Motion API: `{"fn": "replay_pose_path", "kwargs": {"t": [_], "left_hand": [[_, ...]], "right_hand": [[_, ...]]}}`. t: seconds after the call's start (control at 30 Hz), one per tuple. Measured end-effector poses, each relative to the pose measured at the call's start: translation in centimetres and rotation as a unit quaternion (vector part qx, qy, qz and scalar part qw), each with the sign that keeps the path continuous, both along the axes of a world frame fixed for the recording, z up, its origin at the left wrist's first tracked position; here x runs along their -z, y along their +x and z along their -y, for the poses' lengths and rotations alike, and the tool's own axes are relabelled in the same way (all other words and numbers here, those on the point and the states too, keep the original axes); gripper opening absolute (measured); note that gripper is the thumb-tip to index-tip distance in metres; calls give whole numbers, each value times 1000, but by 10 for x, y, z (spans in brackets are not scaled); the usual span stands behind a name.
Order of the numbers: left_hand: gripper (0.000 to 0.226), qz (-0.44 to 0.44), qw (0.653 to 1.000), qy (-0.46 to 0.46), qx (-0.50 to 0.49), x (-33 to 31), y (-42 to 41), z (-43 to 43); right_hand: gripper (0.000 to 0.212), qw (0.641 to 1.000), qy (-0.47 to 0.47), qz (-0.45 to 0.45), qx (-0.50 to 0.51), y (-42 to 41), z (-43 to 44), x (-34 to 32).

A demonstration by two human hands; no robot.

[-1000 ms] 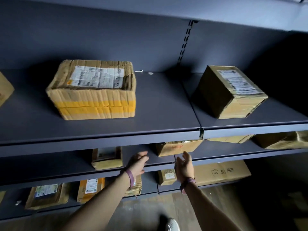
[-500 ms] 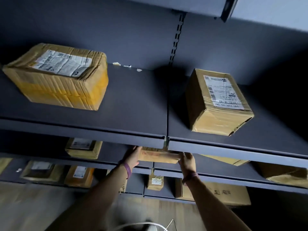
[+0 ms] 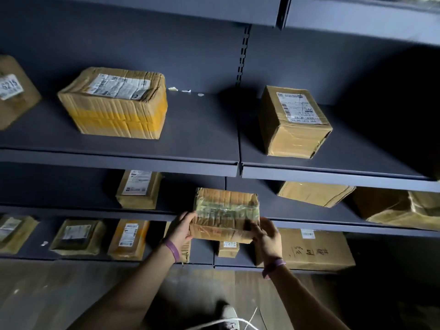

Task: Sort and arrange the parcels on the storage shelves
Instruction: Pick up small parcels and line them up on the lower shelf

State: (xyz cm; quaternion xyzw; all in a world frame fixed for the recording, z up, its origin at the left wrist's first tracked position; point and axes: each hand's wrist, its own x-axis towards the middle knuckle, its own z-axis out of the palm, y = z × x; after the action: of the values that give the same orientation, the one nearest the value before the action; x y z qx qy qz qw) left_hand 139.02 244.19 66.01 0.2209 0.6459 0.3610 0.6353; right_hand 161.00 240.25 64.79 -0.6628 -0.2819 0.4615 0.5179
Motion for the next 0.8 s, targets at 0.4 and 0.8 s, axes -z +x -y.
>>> {"fn": "replay_pose_path", "kwargs": {"t": [0.4, 0.8], "left_hand": [[14, -80, 994, 35, 71, -10, -30, 20], [39, -38, 995, 77, 54, -2, -20, 27]], "right_hand": [[63, 992, 54, 73, -82, -21, 38, 5], [41, 995, 0, -10, -95, -12, 43, 11]]}}
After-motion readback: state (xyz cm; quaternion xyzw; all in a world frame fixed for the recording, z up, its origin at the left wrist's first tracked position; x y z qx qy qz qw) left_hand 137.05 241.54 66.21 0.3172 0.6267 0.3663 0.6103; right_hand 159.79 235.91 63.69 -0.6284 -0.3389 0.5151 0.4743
